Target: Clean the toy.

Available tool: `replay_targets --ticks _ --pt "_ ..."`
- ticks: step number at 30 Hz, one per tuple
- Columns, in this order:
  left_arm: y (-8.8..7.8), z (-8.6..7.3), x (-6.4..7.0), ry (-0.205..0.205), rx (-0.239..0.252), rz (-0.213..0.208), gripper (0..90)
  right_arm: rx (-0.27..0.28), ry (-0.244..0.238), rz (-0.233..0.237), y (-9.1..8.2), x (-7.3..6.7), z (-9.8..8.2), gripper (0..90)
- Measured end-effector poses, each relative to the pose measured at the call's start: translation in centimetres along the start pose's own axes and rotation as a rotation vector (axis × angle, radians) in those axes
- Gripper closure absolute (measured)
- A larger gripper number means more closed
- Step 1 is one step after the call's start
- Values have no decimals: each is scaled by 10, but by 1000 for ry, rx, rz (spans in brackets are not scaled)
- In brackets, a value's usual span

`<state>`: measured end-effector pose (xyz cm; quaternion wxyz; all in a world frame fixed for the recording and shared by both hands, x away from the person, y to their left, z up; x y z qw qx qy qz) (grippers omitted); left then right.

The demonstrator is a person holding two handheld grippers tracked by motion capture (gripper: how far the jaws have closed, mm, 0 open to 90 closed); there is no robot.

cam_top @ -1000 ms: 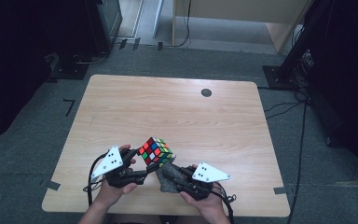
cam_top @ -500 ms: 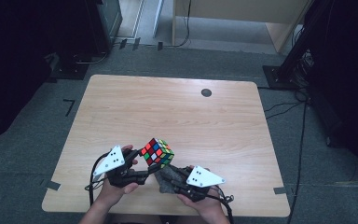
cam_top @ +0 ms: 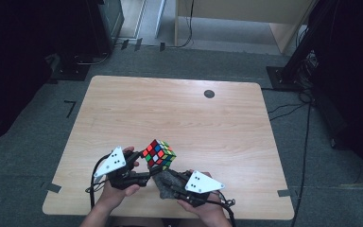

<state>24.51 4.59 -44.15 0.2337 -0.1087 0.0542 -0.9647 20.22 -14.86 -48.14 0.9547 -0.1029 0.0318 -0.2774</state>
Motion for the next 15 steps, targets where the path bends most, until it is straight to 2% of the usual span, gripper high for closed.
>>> replay_targets --ticks 3,5,7,9,11,15 --pt "0 0 0 -4 1 -9 347 6 13 -41 -6 8 4 684" --pt "1 0 1 1 -8 -4 347 36 51 -87 -12 18 5 685" --pt "2 -2 0 -5 -12 -4 347 67 90 -110 -17 24 7 685" --pt "2 -2 -1 -9 -11 -1 347 64 86 -102 -16 22 6 685" --pt "1 -1 -1 -12 -8 1 347 44 77 -75 -11 16 4 684" --pt "0 -1 -3 -17 -4 4 347 10 38 -37 -2 4 0 684"
Point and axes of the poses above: each handheld gripper's, and its own axes: y roughly forward along the jaws, z roughly out of its top, x roughly to its right, the point moved 3 cm from there along y, roughly forward along the jaws, and after that the axes turned 1 degree about x, right-handed, at the moved point
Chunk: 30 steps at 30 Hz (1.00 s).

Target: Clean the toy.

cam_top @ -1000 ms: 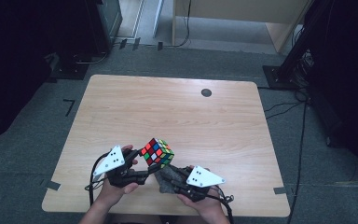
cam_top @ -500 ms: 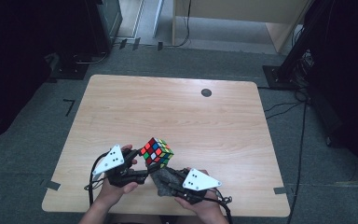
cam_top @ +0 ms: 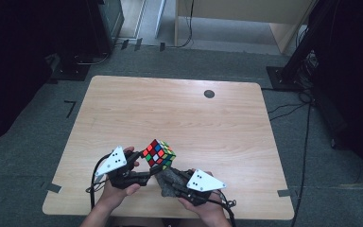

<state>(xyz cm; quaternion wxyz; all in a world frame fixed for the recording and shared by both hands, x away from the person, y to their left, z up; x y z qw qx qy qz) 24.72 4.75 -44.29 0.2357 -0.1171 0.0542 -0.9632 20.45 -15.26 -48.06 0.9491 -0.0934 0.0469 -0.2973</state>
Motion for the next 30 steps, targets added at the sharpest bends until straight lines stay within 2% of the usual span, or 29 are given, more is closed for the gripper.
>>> replay_targets --ticks 3,5,7,12,15,17,20,22,24,27,30 --pt "-1 0 0 2 1 0 347 16 -13 -37 -5 7 5 684" --pt "0 0 0 0 1 -2 347 61 41 -74 -14 17 10 687" --pt "1 -1 0 0 -2 -4 346 72 50 -75 -16 20 11 687" --pt "0 0 -1 -6 1 0 347 13 10 -11 0 0 0 686" --pt "-2 0 -1 -1 3 -3 347 -2 -20 0 3 -6 1 685" --pt "-2 1 -1 -4 5 -8 347 9 -13 -24 -2 1 4 685" --pt "-1 0 -1 2 0 -11 347 63 45 -72 -12 15 9 685" --pt "-1 0 0 -2 -2 -13 347 69 43 -82 -13 16 10 684" --pt "0 0 0 -4 -1 -16 347 61 41 -67 -10 11 7 683" --pt "0 -1 0 -2 -4 -14 347 6 16 -6 1 -1 1 681" --pt "-1 0 0 -3 2 -17 347 -7 -6 3 3 -5 2 679"
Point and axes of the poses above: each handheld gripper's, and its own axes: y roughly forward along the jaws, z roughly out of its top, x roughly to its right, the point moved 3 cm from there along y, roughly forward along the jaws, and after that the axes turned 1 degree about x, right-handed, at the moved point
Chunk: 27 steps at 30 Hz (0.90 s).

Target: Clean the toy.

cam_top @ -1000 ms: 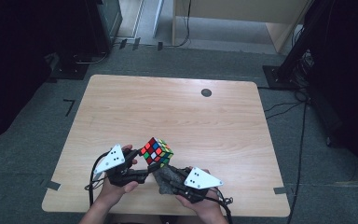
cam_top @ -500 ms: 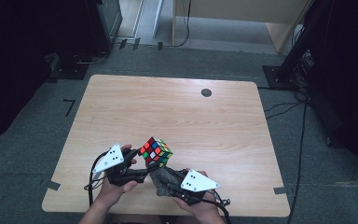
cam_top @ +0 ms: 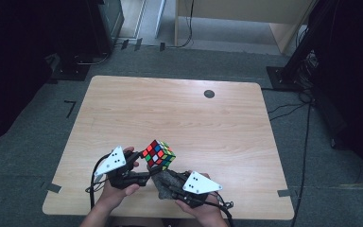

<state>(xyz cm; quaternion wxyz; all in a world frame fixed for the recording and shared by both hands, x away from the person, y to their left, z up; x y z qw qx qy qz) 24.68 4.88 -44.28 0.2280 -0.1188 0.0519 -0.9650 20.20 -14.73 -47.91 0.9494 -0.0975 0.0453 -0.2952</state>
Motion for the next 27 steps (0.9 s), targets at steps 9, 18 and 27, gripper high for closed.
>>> replay_targets --ticks 9,18,27 --pt "1 -1 1 3 -8 -3 347 79 93 -74 -18 24 8 676" --pt "-1 -1 -1 0 -3 -2 347 32 66 -3 -11 16 6 672" --pt "2 -3 1 4 -13 8 347 24 88 21 -7 17 -1 661"
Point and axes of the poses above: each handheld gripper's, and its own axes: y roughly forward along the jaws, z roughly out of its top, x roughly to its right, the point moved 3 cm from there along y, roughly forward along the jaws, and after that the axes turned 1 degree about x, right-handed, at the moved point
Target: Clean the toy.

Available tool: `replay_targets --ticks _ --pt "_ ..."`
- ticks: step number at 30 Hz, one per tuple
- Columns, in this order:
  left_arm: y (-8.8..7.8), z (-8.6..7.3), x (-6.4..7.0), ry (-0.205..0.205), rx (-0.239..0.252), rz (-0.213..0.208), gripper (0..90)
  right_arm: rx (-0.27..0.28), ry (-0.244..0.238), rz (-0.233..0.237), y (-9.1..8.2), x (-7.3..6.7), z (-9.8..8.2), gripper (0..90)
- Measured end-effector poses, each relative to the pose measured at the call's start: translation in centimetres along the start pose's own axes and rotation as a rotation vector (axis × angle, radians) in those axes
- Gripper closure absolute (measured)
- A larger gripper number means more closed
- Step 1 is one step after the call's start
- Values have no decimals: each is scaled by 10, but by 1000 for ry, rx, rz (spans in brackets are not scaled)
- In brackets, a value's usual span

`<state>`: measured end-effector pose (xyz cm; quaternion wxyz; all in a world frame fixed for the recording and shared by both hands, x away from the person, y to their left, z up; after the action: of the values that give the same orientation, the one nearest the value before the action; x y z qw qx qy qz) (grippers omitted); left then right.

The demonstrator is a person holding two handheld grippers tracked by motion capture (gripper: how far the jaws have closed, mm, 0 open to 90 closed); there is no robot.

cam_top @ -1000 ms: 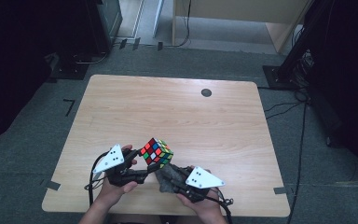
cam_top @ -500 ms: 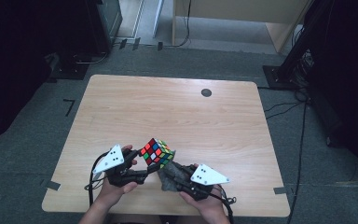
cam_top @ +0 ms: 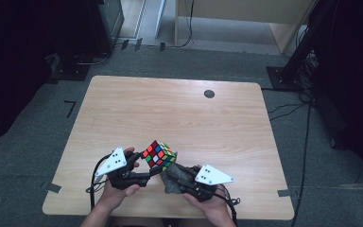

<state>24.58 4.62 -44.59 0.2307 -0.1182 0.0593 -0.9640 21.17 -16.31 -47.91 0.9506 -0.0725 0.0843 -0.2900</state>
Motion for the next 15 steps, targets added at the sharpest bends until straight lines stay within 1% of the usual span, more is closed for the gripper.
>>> replay_targets --ticks 1,2,3,4,6,8,10,12,13,15 --pt "0 0 0 2 -1 2 347 -19 -30 4 3 -3 -2 660" --pt "0 0 0 2 -2 3 347 -30 -40 7 5 -4 -4 659" --pt "-1 0 0 1 -1 3 346 -32 -31 9 6 -3 -5 657" --pt "-1 0 -1 1 -2 5 347 -32 -23 -4 6 0 -5 656" --pt "-2 0 -2 -3 0 8 347 -46 7 -67 2 12 -8 655" --pt "-2 0 -3 -10 1 14 347 -66 18 -147 -2 25 -11 648" --pt "-2 0 -5 -14 -2 19 347 -89 29 -206 -6 35 -14 630" --pt "-1 -1 -6 -15 -4 32 347 -112 44 -238 -6 42 -20 598" --pt "-1 -1 -6 -23 -5 33 347 -125 56 -243 -6 45 -23 575" --pt "0 -2 -7 -31 -7 37 346 -142 76 -255 -4 49 -28 492"
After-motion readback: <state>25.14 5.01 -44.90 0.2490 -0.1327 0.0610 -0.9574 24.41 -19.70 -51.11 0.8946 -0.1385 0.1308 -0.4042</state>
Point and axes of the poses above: each handheld gripper's, and its own axes: y roughly forward along the jaws, z roughly out of its top, x roughly to its right, the point moved 3 cm from there along y, roughly forward along the jaws, and after that the axes turned 1 degree about x, right-handed, at the moved point
